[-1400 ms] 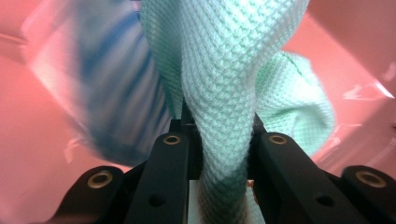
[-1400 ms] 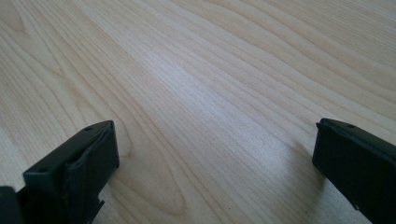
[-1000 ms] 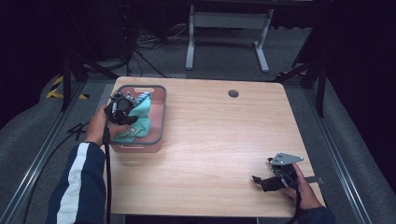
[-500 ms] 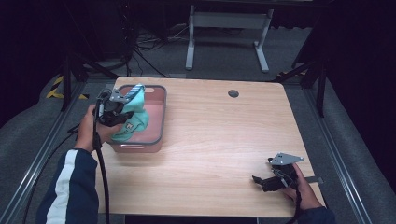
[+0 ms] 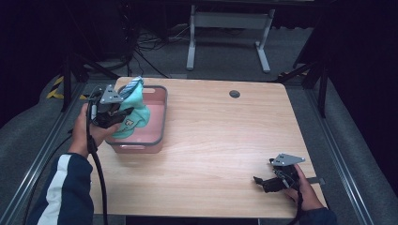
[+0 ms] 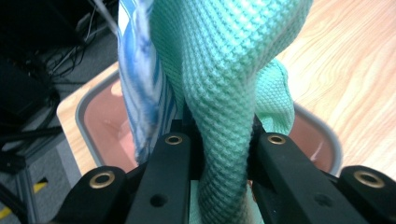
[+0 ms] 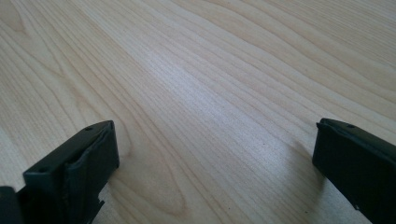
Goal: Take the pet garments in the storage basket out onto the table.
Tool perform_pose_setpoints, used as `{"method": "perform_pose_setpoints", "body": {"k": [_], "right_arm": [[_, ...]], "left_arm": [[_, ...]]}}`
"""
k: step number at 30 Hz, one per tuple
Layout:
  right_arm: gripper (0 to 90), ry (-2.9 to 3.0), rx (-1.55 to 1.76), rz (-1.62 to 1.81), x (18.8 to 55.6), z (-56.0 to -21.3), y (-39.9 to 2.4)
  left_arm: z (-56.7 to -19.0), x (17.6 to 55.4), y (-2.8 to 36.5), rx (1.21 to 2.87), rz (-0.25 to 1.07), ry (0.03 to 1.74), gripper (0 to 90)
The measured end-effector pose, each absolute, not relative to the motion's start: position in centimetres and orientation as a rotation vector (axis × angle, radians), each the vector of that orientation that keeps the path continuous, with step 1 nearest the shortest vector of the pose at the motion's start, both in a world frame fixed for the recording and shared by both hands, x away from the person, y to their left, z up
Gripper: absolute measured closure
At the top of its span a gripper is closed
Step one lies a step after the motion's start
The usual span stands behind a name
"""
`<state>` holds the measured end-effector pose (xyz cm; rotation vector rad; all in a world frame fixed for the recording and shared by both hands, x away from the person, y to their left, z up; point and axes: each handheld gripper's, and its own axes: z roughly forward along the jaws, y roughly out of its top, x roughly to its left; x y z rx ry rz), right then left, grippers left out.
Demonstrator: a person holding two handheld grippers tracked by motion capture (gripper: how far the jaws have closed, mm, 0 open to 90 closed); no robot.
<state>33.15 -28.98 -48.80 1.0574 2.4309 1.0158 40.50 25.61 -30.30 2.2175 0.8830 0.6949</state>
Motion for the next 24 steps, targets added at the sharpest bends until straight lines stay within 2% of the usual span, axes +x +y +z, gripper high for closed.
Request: {"method": "perform_pose_setpoints", "body": {"k": [10, 24], "right_arm": [[0.6, 2.431, 1.057, 1.016, 33.2, -48.8, -29.0], [0.6, 2.431, 1.057, 1.016, 33.2, -48.8, -29.0]], "left_arm": [[-28.8, 39.3, 23.0, 2.192, 0.686, 0.786, 80.1], [-28.2, 38.7, 17.8, 2.246, 0.644, 0.604, 80.0]]}}
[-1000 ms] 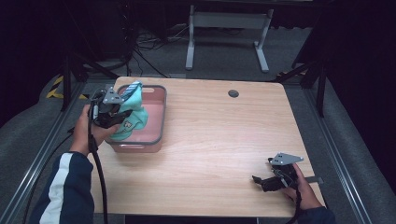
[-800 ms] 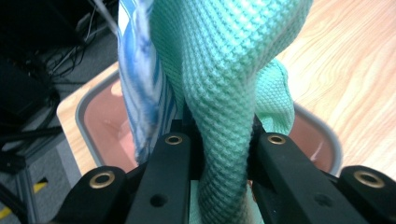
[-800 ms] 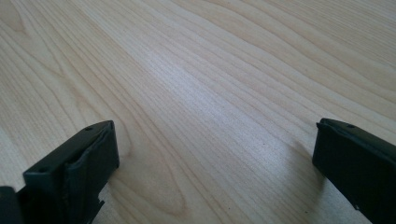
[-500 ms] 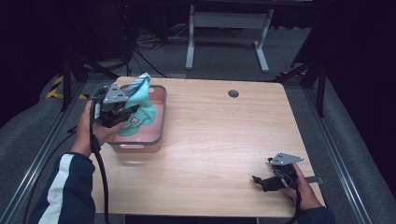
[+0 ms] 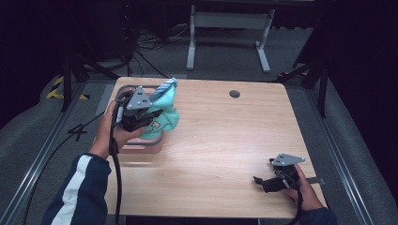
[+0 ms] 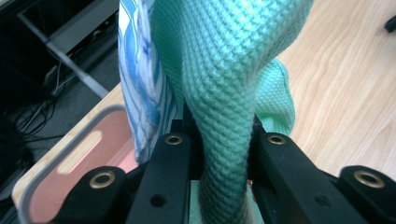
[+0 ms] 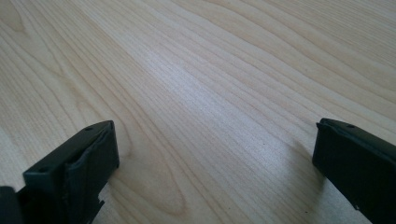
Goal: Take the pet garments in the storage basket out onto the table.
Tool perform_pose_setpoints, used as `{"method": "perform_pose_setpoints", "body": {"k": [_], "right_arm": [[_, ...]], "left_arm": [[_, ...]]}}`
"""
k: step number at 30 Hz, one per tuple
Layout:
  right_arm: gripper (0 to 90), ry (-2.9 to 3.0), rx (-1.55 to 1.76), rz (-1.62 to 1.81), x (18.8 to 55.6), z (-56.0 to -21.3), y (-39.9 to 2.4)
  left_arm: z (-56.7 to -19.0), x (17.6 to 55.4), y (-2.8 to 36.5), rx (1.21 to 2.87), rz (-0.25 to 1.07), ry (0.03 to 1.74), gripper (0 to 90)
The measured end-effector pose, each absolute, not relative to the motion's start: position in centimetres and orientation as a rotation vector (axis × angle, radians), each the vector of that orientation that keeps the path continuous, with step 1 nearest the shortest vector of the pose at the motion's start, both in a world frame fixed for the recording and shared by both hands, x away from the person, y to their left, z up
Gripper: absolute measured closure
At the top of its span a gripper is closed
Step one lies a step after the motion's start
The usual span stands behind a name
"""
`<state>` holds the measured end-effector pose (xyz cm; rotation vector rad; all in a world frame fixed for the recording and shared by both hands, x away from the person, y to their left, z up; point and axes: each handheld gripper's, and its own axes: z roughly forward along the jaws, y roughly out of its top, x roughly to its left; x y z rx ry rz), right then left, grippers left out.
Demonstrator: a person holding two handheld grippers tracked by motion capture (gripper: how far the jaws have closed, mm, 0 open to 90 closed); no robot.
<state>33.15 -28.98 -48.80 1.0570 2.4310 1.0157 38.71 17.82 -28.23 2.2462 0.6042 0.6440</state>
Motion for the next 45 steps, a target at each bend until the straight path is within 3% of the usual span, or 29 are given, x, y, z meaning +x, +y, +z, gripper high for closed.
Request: {"method": "perform_pose_setpoints", "body": {"k": [18, 45], "right_arm": [[0.6, 2.431, 1.058, 1.015, 33.2, -48.8, -29.0], [0.6, 2.431, 1.058, 1.016, 33.1, -48.8, -29.0]], "left_arm": [[-31.5, 40.0, 10.9, 2.329, 0.508, 0.481, 80.0], [-40.7, 43.5, 4.3, 2.458, 0.279, 0.533, 78.8]]}}
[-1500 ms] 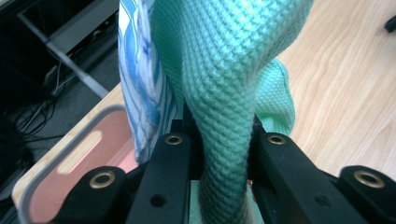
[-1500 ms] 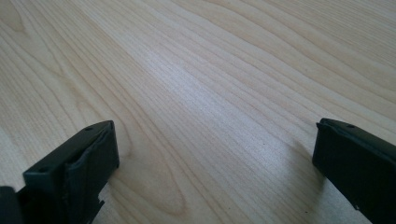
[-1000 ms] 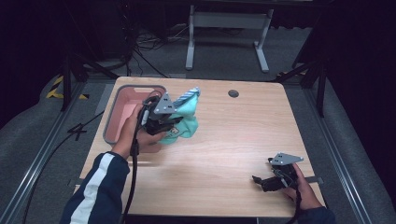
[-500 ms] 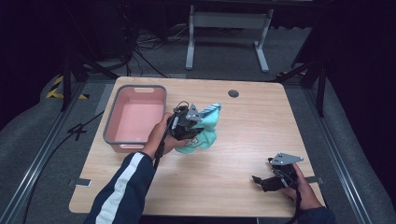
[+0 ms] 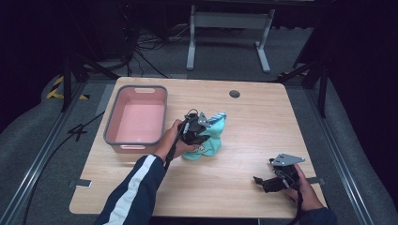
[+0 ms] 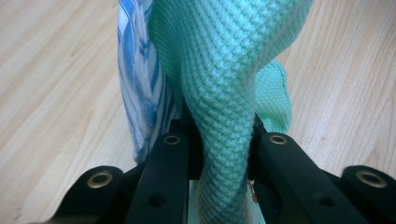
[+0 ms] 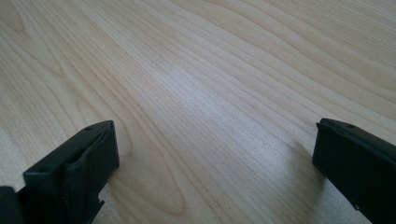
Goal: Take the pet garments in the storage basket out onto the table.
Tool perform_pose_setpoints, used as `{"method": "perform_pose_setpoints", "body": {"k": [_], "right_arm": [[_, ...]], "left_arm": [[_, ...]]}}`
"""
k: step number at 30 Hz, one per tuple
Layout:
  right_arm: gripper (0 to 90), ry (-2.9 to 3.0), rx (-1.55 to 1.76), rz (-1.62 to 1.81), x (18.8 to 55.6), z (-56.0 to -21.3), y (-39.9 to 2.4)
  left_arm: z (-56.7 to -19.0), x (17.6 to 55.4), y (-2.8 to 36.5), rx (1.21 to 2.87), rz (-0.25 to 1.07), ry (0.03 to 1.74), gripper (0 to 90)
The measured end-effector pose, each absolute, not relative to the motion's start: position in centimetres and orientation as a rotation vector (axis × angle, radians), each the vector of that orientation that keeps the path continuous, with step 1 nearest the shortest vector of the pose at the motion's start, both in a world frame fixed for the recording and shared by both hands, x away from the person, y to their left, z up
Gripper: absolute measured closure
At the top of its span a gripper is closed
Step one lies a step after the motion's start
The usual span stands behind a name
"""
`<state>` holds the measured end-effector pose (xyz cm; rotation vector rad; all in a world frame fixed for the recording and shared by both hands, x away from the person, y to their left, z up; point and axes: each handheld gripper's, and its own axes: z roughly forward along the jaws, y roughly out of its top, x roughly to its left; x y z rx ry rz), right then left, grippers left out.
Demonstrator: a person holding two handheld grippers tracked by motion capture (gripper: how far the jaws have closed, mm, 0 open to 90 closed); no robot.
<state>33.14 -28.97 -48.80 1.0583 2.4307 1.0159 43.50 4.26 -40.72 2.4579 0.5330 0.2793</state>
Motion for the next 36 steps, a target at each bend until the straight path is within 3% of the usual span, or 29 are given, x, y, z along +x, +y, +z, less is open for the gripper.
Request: {"method": "perform_pose_setpoints", "body": {"k": [11, 15, 19, 25, 29, 36], "right_arm": [[0.6, 2.431, 1.057, 1.016, 33.2, -48.8, -29.0], [0.6, 2.431, 1.058, 1.016, 33.1, -48.8, -29.0], [0.6, 2.431, 1.057, 1.016, 33.2, -48.8, -29.0], [0.6, 2.431, 1.059, 1.016, 33.1, -48.8, -29.0], [0.6, 2.431, 1.058, 1.015, 33.1, -48.8, -29.0], [0.6, 2.431, 1.057, 1.016, 33.1, -48.8, -29.0]], "left_arm": [[-42.6, 43.6, 2.9, 2.487, 0.230, 0.529, 75.9], [-43.1, 43.7, 2.6, 2.489, 0.210, 0.551, 70.3], [-43.0, 43.6, 2.7, 2.481, 0.235, 0.564, 56.4], [-41.5, 43.3, 3.6, 2.423, 0.268, 0.564, 47.2], [-40.6, 42.9, 4.1, 2.424, 0.291, 0.551, 43.0], [-39.0, 41.8, 5.1, 2.408, 0.351, 0.531, 43.7]]}}
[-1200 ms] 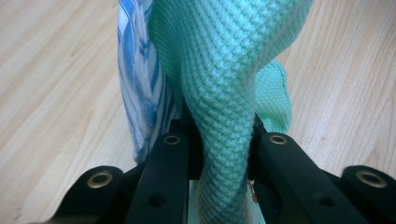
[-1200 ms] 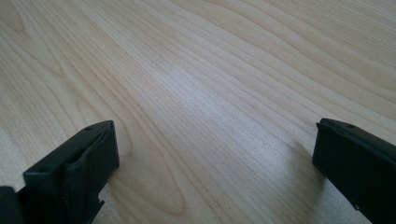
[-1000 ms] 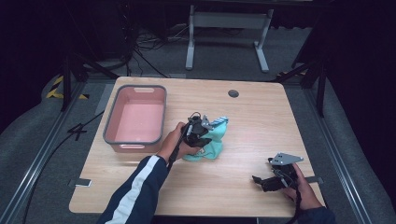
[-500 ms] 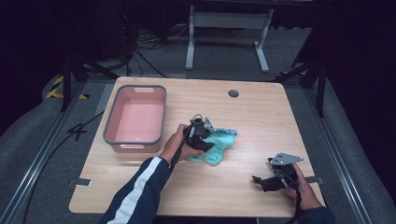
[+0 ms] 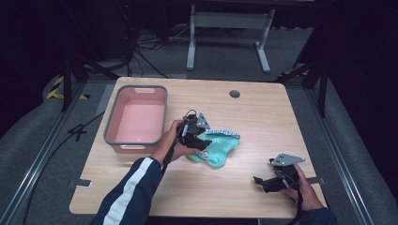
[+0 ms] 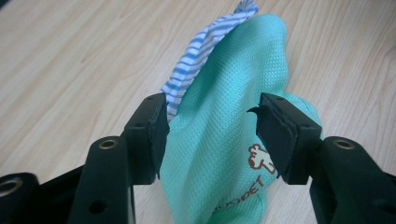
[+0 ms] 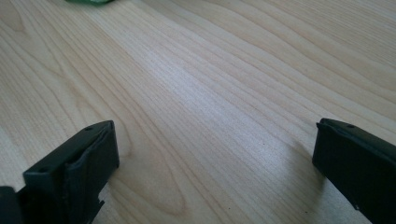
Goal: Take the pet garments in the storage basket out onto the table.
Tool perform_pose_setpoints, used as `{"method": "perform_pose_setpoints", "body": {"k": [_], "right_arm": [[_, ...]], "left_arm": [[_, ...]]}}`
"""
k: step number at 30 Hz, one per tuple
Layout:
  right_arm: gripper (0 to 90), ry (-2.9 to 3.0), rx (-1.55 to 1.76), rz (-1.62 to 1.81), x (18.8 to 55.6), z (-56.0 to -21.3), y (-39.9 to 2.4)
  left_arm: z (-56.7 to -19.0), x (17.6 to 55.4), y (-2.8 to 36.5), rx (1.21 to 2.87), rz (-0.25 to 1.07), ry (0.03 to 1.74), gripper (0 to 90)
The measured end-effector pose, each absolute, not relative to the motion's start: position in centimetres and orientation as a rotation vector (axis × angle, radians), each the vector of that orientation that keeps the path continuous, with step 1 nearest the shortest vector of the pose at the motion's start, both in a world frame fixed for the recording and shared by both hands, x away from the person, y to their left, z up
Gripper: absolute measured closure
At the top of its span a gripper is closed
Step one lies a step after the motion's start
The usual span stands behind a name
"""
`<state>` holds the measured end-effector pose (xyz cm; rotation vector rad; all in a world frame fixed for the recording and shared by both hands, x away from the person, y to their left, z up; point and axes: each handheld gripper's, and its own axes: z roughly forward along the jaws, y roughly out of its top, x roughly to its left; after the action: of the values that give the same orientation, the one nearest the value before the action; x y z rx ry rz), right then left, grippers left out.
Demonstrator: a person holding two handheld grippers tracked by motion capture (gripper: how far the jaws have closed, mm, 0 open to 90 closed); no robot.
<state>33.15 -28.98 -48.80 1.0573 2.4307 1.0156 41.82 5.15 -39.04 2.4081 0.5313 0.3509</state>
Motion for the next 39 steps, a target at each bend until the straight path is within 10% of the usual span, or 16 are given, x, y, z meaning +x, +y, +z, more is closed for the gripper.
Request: {"method": "perform_pose_setpoints", "body": {"k": [39], "right_arm": [[0.6, 2.431, 1.057, 1.016, 33.2, -48.8, -29.0]], "left_arm": [[-39.2, 34.5, 15.0, 2.538, 0.465, 0.503, 27.5]]}}
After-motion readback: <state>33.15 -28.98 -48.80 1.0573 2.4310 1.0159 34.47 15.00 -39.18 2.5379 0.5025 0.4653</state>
